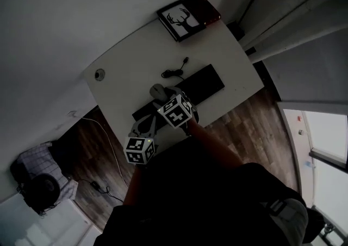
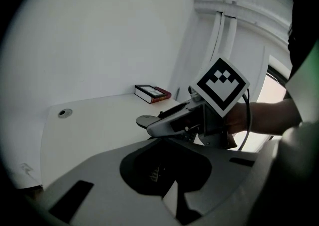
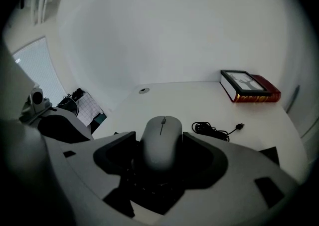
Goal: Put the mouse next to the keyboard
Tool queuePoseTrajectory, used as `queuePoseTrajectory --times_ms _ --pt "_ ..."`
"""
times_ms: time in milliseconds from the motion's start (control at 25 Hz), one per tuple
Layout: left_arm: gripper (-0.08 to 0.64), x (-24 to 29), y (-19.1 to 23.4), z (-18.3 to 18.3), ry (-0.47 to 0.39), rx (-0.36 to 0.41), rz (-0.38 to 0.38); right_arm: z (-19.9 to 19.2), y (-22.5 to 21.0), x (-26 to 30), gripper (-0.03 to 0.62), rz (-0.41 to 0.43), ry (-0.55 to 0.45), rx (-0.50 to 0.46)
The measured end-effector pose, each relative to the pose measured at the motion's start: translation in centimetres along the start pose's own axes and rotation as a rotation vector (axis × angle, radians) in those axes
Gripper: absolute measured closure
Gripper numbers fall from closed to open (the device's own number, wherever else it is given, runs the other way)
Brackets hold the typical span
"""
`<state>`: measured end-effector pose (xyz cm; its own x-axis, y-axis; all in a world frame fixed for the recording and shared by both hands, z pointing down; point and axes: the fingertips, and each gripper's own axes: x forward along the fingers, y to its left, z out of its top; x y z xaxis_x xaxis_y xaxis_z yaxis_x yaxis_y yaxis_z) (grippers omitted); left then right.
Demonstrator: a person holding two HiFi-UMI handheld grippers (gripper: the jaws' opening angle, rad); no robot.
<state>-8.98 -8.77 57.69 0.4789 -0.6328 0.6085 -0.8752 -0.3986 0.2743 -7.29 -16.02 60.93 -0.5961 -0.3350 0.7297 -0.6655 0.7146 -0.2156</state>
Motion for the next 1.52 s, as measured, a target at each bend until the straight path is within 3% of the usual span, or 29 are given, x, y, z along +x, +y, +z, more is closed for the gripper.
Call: queuePoseTrajectory --times_ms 600,1200,1520 --pt "0.557 5.0 -5.0 1.7 0.030 0.039 -0.063 -1.5 -5.7 -2.6 0.284 -0.025 -0.032 0.020" --pt "0.557 12.2 -12.1 3.4 0.044 0.077 -0.133 -4.4 -14.3 -7.3 0.284 -0.073 -0.059 0.066" --pt "0.557 14.9 -14.1 4.3 0.065 0.113 -0.165 -5.8 -19.2 -9.2 0.284 -0.146 -0.073 0.108"
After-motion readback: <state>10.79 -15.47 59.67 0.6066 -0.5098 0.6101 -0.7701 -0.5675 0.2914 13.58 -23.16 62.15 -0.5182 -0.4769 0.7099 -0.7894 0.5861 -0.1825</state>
